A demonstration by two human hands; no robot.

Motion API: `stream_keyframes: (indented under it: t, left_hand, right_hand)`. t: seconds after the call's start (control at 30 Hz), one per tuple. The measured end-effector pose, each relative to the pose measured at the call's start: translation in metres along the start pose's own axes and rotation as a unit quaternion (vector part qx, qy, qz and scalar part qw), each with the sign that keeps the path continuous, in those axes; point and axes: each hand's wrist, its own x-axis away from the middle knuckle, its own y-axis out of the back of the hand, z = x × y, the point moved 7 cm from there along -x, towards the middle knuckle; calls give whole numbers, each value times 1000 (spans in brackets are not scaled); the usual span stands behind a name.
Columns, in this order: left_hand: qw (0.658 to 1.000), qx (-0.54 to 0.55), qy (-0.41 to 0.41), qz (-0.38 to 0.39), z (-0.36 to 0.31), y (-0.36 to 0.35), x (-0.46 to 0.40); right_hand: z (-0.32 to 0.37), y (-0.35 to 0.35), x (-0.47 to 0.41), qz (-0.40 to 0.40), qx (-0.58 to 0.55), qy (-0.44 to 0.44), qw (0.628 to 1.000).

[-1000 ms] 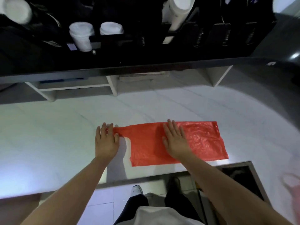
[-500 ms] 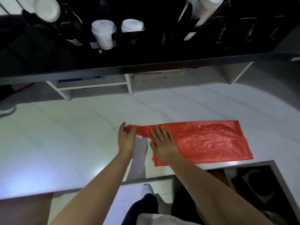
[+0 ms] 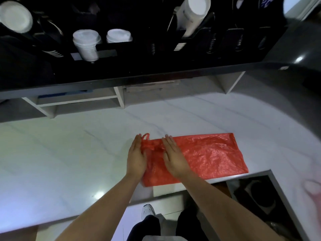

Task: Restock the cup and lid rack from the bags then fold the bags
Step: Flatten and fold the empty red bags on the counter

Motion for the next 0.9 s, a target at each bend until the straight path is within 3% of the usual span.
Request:
stream_keyframes:
  t: [0.17, 0.33, 0.57, 0.7, 0.8, 0.9]
  left_hand:
    - [963, -221, -127, 88, -29, -40, 9]
    - [941, -295, -74, 149, -36, -68, 7]
    - [893, -361, -78, 259, -33, -93, 9]
    - [896, -337, -52, 286, -28, -97, 8]
    - [919, -265, -35, 292, -32, -95, 3]
    - [980, -79, 21, 180, -36, -71, -6]
  right_hand:
    - [-60, 35, 28, -1, 68, -54, 996]
    - [-89, 47, 50, 49, 96, -57, 992]
    - [-82, 47, 56, 92, 109, -14, 990]
    - [-57, 29, 50, 125, 165, 75, 975]
    - [-57, 11, 44, 162, 198, 77, 964]
    - [-63, 0, 39, 180, 231, 62, 954]
